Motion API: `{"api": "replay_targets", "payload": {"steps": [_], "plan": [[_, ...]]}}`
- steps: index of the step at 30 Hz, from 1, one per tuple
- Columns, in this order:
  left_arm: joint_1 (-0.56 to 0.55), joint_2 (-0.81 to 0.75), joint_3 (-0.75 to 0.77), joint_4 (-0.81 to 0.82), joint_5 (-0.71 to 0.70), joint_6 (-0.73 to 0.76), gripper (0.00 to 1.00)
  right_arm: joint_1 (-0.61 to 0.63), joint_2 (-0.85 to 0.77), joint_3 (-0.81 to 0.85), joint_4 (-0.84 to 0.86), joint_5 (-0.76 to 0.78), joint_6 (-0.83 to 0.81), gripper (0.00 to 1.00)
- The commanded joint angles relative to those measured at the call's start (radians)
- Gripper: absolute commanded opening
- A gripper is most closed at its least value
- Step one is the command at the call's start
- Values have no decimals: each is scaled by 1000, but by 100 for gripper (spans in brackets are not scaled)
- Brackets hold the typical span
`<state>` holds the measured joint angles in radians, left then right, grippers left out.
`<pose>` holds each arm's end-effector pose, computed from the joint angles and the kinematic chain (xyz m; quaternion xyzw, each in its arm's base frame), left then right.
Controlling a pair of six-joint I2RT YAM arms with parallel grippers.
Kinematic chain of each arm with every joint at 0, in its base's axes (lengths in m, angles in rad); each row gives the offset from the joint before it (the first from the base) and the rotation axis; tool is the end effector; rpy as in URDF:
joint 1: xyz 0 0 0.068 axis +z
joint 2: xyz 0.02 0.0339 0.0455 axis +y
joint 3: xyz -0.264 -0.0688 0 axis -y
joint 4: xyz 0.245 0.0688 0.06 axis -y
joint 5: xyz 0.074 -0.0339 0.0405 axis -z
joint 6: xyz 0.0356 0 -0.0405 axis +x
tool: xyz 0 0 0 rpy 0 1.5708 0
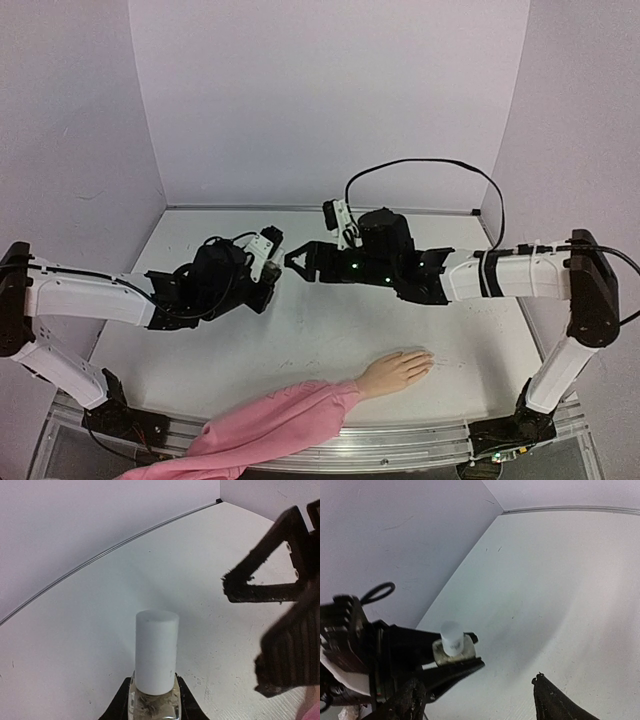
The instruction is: Paint the nails
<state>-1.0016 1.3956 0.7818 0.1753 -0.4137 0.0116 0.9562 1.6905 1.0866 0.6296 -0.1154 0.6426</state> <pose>0.1766 -0.2495 0.2361 0.3044 0.7757 -0.0968 0.5443 0.2253 0.3264 0.2887 -0.1496 0.6818 0.5406 0.4696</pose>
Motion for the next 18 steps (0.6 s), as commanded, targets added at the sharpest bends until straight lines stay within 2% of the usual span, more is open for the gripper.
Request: {"api": "replay_targets", "payload": {"steps": [1, 7, 12, 18], "plan": [[-16, 14, 56, 41, 27, -37, 0, -2, 35, 81, 104, -23, 36, 70], [-29, 32, 63, 41, 49, -32, 0, -1, 85, 121, 120, -56, 49, 58], [-33, 34, 72, 39, 74, -39, 0, -1, 105, 125, 135, -83, 53, 40], [-32, 20, 80, 40, 130, -48, 0, -1, 113, 115, 144, -109, 51, 24]]}}
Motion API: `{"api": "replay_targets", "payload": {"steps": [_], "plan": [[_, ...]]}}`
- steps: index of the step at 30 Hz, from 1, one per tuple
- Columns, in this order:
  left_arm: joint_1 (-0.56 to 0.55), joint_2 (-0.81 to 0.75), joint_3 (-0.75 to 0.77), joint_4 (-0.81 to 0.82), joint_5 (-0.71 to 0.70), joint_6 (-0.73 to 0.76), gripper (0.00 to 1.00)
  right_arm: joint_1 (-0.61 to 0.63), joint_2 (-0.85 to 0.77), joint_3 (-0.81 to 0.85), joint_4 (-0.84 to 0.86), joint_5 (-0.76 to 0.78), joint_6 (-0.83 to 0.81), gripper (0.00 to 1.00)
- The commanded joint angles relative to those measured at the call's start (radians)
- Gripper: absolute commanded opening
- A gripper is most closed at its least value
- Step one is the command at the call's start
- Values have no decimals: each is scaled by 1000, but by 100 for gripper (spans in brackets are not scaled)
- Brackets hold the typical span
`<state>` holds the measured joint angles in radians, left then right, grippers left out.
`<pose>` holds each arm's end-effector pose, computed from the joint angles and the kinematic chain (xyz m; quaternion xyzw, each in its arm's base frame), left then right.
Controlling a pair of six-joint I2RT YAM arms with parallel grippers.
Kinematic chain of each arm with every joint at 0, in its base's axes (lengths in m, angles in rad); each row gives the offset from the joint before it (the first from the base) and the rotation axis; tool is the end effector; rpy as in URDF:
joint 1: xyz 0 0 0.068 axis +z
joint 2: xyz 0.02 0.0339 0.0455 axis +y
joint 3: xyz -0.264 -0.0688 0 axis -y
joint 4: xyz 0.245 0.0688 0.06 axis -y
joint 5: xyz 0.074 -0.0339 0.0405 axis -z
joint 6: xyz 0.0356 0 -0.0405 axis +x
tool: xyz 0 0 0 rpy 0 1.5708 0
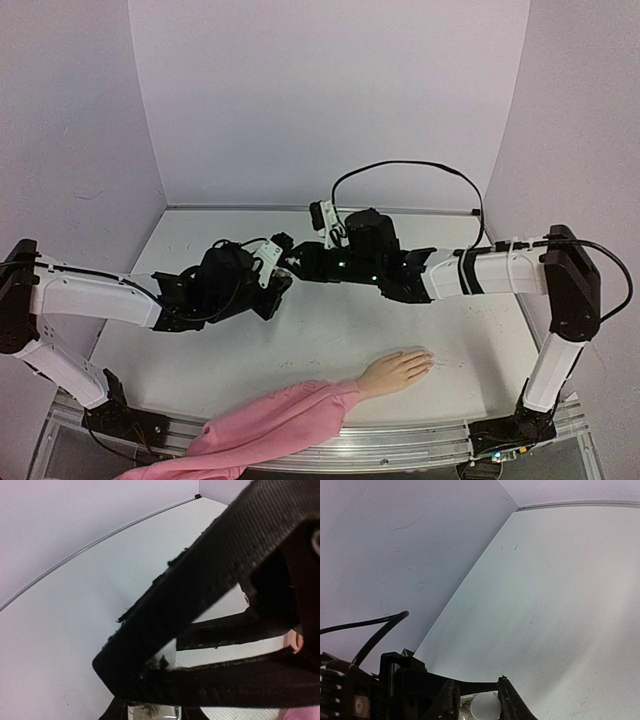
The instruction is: Paint the nails
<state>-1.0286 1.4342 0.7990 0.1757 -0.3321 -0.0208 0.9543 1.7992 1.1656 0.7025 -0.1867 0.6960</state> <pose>0.1716 -0.2624 0.2302 0.3282 0.7758 -0.1391 0.5206 0.2383 0.3477 0.2814 -0.1551 0.6649 0.5779 0.4471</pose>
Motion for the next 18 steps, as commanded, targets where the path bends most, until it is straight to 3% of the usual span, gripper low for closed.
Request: {"api": "replay_targets", "payload": {"steps": [1, 5, 7, 9, 11, 13, 15, 18], "plan": [[-5, -25, 62, 40, 66, -19, 0, -1, 4, 34, 73, -46, -11, 20], [-2, -78, 46, 41, 226, 2, 0, -22, -29, 4, 94, -117, -84, 5], [5, -111, 37, 41, 429, 42, 0, -47, -50, -14, 120, -256, -165, 0], [27, -149, 22, 39, 635, 59, 0, -70, -75, -36, 155, -519, -291, 0], [86, -189, 9, 41, 911, 40, 0, -78, -97, -58, 164, -926, -409, 0], [153, -190, 18, 41, 1194, -3, 0, -86, -131, -81, 161, -1068, -447, 0], [204, -170, 36, 41, 1364, -50, 0, -97, -160, -97, 141, -1045, -458, 0], [240, -134, 49, 41, 1398, -88, 0, -105, -172, -68, -24, -935, -554, 0]]}}
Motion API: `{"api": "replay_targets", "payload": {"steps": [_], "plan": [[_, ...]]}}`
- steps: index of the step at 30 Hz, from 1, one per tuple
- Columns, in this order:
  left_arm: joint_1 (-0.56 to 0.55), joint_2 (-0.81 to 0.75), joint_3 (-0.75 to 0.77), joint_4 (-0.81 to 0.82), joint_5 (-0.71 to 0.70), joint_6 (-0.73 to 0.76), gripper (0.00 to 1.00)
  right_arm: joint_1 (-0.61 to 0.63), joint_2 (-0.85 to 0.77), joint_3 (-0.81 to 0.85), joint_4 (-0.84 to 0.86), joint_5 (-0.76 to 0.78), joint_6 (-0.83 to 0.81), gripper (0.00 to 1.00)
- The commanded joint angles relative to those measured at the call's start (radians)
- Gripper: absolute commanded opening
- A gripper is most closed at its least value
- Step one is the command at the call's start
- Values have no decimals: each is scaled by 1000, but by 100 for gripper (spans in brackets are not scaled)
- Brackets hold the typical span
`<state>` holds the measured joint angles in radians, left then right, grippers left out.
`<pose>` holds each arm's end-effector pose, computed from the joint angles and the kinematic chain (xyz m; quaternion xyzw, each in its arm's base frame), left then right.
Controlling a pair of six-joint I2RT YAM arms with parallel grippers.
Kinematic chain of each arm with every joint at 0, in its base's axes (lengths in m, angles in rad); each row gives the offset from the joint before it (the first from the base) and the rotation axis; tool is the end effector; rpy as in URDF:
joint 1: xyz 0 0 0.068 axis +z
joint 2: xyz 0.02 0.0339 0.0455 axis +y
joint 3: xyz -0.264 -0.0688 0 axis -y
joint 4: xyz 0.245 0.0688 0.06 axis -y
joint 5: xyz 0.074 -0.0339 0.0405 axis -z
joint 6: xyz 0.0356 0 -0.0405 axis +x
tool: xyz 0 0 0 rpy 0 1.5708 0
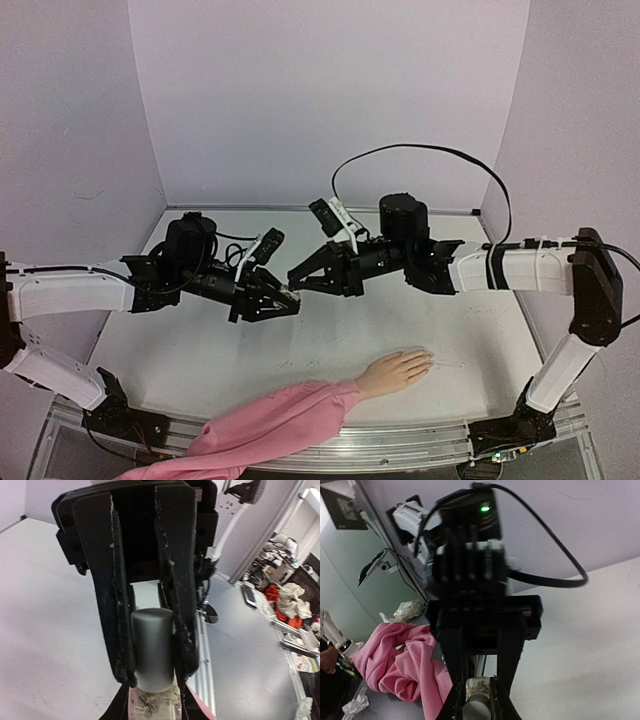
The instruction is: Paint the nails
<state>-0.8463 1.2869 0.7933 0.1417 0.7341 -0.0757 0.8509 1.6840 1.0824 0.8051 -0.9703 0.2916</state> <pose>0.1707 -0.2289 0.2691 0.4780 0.6320 -0.5012 0.3476 0.2271 0.3035 0.3056 -0.5017 0.4372 0.6186 0.4177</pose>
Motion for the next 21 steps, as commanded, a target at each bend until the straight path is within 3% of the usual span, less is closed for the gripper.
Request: {"api": "replay_targets", "payload": {"steps": [1, 2, 4, 9, 12, 17, 21], "plan": [[59, 25, 56, 75, 309, -35, 0, -2, -55, 22, -145, -117, -154, 0], [59, 34, 60, 75, 275, -38, 0, -2, -55, 28, -155, -70, -148, 0], [59, 55, 70, 74, 209, -53, 0, -2, -60, 32, -162, 15, -135, 11], [58, 37, 44, 72, -98, -28, 0, -6, -120, 19, -199, 349, -88, 61], [46, 0, 8, 67, -375, -6, 0, -14, -143, 12, -238, 526, -43, 81], [5, -34, -30, 63, -749, -3, 0, -18, -130, 14, -251, 625, 107, 88], [-21, -28, -28, 63, -828, 4, 0, 1, -78, 58, -236, 652, 229, 76]]}}
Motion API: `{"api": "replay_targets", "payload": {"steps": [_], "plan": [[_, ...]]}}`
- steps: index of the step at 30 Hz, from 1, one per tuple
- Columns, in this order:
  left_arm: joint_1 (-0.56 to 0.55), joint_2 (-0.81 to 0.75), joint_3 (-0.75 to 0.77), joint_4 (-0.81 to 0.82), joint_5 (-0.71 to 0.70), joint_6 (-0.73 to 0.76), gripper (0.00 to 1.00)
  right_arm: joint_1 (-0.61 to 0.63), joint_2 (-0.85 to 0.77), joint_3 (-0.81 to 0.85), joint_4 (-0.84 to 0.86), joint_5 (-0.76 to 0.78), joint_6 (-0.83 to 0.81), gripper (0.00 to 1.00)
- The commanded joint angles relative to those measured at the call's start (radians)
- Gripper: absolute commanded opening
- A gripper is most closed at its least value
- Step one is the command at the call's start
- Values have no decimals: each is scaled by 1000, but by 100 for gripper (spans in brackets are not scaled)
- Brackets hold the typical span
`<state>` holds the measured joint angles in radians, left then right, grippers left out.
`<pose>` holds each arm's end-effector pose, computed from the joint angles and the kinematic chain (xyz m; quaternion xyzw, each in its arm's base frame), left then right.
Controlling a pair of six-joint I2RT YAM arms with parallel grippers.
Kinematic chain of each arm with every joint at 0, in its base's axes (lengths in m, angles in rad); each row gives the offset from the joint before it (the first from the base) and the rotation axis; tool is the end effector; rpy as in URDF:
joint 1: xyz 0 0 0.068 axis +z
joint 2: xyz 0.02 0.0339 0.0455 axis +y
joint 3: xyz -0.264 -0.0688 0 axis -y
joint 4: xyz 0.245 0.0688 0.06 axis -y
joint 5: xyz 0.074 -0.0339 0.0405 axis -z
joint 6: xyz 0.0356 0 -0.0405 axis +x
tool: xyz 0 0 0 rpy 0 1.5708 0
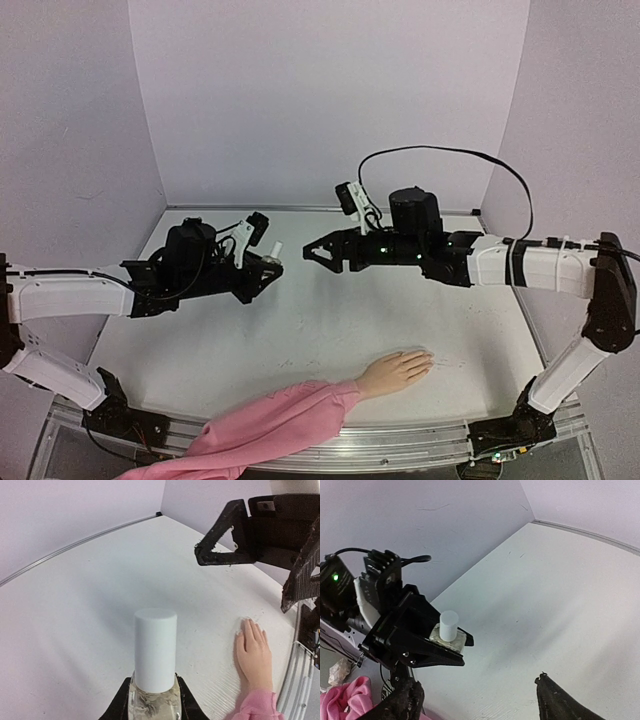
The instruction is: Paint the nails
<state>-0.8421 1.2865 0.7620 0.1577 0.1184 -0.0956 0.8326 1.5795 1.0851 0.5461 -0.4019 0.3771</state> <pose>0.1901 -0.2193 0.2569 0.3312 0.7539 -0.2989 0.4823 0.2407 0.2853 0.3196 -0.2933 0.6246 0.5171 0.5063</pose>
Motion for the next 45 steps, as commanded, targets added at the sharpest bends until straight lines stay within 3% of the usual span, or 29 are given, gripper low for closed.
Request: {"api": "replay_targets", "payload": {"steps": [1, 12, 20, 27, 31, 33, 36, 38, 40, 41, 43, 45], "plan": [[-27, -22, 7, 47, -215, 22, 0, 29, 42, 75, 23, 95, 153, 75], [-90, 45, 60, 46, -249, 52, 0, 79, 213, 241, 47, 127, 252, 61], [-107, 56, 72, 45, -272, 46, 0, 94, 278, 308, 62, 93, 262, 42], [-108, 48, 80, 45, -284, 12, 0, 97, 288, 283, 121, 39, 280, 37], [-107, 22, 81, 48, -196, 1, 0, 94, 268, 265, 144, 26, 254, 23], [-103, 4, 76, 51, -77, 14, 0, 87, 247, 251, 155, 8, 221, 15], [-71, -24, 69, 66, 241, 27, 0, 58, 209, 205, 220, -132, 151, 1], [-18, -37, 59, 112, 494, -10, 0, 43, 191, 173, 303, -392, 50, 0], [37, -35, 52, 205, 771, -84, 0, 47, 165, 117, 379, -755, -59, 0], [54, -24, 56, 246, 895, -121, 0, 47, 144, 90, 391, -843, -101, 0], [66, 16, 89, 265, 1051, -160, 0, 44, 97, 48, 378, -831, -137, 0], [67, 54, 115, 267, 1111, -182, 0, 34, 75, 42, 338, -800, -157, 0]]}}
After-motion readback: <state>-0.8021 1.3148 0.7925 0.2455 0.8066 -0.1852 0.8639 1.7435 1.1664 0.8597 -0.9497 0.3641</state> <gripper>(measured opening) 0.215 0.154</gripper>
